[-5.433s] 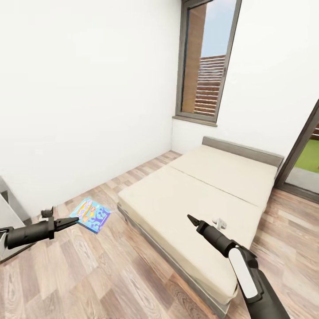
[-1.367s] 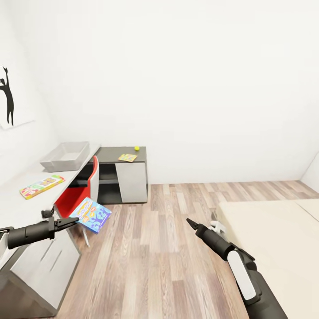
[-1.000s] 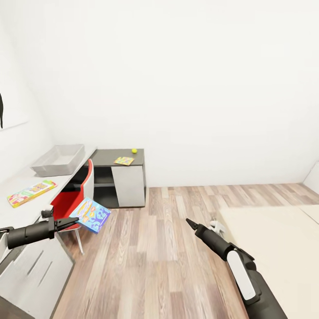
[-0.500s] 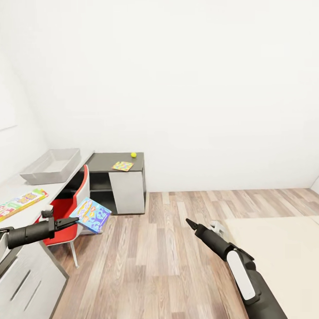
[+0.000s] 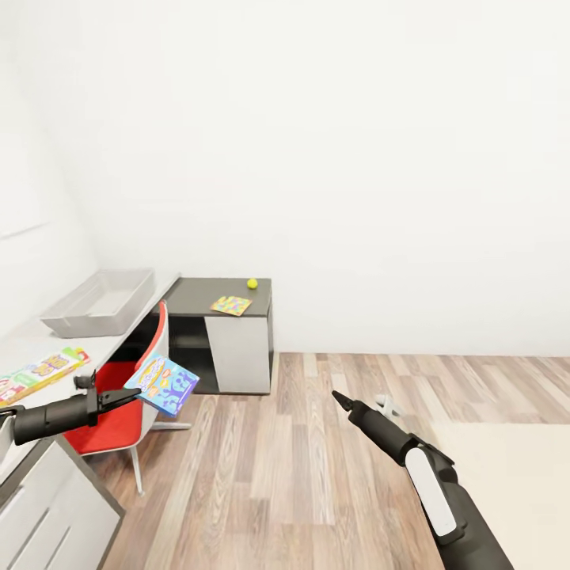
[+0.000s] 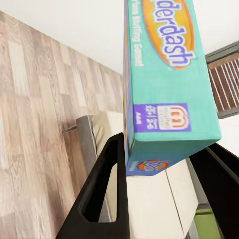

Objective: Put all the toys in the child's room - the three board games (two on the bed and one on the table), the two jigsaw puzzles on the table, and the tennis ball on the table - inside the toy box on the table in the child's room.

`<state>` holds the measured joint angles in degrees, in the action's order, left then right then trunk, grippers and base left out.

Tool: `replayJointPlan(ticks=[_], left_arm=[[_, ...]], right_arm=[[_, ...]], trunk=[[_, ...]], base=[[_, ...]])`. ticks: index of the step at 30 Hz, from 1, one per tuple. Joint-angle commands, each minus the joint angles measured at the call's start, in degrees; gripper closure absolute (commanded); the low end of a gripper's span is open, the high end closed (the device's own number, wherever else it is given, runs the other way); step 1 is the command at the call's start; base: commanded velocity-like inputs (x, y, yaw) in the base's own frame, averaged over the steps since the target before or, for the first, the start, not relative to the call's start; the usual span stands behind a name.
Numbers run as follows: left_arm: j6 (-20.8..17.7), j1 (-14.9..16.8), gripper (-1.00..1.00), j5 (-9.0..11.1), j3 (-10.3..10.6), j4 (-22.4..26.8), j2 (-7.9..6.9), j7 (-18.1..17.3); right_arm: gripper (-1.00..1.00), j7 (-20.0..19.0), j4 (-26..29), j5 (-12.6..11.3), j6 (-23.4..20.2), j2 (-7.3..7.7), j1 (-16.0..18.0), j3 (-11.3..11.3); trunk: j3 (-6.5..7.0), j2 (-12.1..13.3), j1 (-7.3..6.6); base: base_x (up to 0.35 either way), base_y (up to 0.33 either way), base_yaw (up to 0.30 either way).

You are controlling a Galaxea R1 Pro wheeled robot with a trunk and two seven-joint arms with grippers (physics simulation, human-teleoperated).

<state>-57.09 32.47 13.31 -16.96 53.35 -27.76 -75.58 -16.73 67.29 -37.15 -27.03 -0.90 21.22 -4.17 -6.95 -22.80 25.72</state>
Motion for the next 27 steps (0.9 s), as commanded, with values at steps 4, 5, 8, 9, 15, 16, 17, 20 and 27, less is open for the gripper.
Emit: replayJointPlan(ticks=[4,5,8,9,15,16,17,20,27], left_arm=[[-0.6,0.1,1.00,0.4,0.0,0.0,-0.05,-0.3],[-0.6,0.1,1.00,0.5,0.0,0.0,-0.07,-0.5],[-0.6,0.1,1.00,0.6,0.1,0.1,-0.11,-0.9],[-0.6,0.1,1.00,0.7,0.1,0.4,-0.15,-1.0],[-0.7,0.0,1.00,0.8,-0.4,1.5,-0.89,-6.4],[-0.9,0.0,1.00,0.8,-0.4,2.0,-0.99,-8.8],[-1.0,0.0,1.00,0.7,-0.5,2.4,-1.05,-10.2],[-1.5,0.0,1.00,0.8,-0.5,7.3,-2.50,-14.4],[-1.0,-0.3,1.00,0.6,-0.4,11.2,-3.76,-14.4]], right_arm=[[-1.00,-0.2,0.1,-0.2,-0.5,-0.07,0.1,-0.1],[-1.00,-0.2,0.2,-0.2,-0.5,-0.07,0.1,-0.1],[-1.00,-0.4,0.8,-0.3,-0.7,-0.01,0.1,-0.1],[-1.00,-0.4,1.4,-0.3,-0.9,0.00,0.1,-0.1],[-1.00,1.5,8.8,0.0,-10.3,0.02,0.3,-0.1],[-1.00,3.1,10.9,0.3,-13.0,0.02,0.3,-0.2],[-1.00,4.1,11.9,0.4,-14.1,0.02,0.2,-0.2],[-1.00,10.4,18.2,0.8,-18.3,-0.05,0.0,-0.1],[-1.00,13.6,22.3,0.6,-22.5,-0.18,0.0,0.2]], trunk=[[-0.12,-0.1,0.07],[-0.12,-0.1,0.07],[-0.12,-0.1,0.07],[-0.12,-0.1,0.07],[-0.12,-0.1,0.07],[-0.12,-0.1,0.07],[-0.12,-0.1,0.07],[-0.12,-0.1,0.07],[-0.12,-0.1,0.07]], base=[[0.329,0.000,0.001],[0.329,0.000,0.000],[0.322,-0.036,0.000],[0.312,-0.077,0.000],[0.306,-0.115,0.000],[0.304,-0.128,0.000],[0.303,-0.129,0.000],[0.303,-0.130,0.000],[0.284,-0.062,0.000]])
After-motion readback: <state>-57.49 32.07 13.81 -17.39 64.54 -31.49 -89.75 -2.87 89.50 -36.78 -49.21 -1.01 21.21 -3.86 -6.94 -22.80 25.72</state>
